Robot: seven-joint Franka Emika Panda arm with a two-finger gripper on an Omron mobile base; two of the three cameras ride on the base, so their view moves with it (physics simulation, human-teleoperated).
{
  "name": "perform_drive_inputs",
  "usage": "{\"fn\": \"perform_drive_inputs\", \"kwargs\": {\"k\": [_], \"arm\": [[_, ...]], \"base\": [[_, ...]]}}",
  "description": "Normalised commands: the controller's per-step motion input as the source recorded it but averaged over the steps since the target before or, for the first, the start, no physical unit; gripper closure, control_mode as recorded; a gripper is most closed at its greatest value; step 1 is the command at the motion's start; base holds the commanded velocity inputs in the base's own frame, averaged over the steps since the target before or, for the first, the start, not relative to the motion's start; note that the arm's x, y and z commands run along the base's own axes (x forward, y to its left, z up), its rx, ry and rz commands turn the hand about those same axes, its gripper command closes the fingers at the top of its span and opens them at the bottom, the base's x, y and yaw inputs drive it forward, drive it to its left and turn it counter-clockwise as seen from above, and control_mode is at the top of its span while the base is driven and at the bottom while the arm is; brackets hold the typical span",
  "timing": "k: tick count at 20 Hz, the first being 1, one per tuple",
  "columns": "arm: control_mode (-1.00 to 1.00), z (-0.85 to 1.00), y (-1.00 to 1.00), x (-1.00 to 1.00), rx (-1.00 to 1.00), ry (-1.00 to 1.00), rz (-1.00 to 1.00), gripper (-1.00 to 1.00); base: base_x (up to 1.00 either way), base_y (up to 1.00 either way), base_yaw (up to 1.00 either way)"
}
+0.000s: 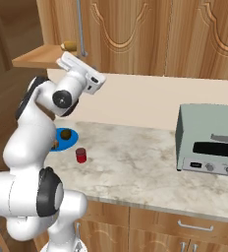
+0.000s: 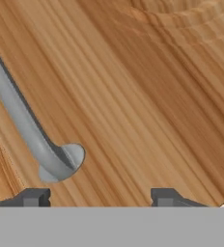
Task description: Pick the avocado and bread from the counter and place them on the plate. Then pick the jam from the cabinet and place it next to the plate. Lastly close the cabinet door.
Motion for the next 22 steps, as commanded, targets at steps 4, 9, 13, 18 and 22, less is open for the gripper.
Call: {"fn": "perform_drive_inputs", "kwargs": {"k": [4,9,13,18,22], "arm": [[-1.0,0.3,0.0,0.05,0.02,0.14,-0.05,-1.0],[-1.0,0.69,0.02,-0.19,0.09,0.18,-0.06,-1.0],[-1.0,0.76,0.01,0.0,0.08,0.23,-0.09,-1.0],[-1.0,0.79,-0.02,-0.33,0.09,0.26,-0.05,-1.0],[-1.0,0.52,0.0,-0.61,0.07,0.28,0.0,-1.0]], "base": [[0.0,0.0,0.0],[0.0,0.0,0.0],[0.0,0.0,0.0],[0.0,0.0,0.0],[0.0,0.0,0.0]]}}
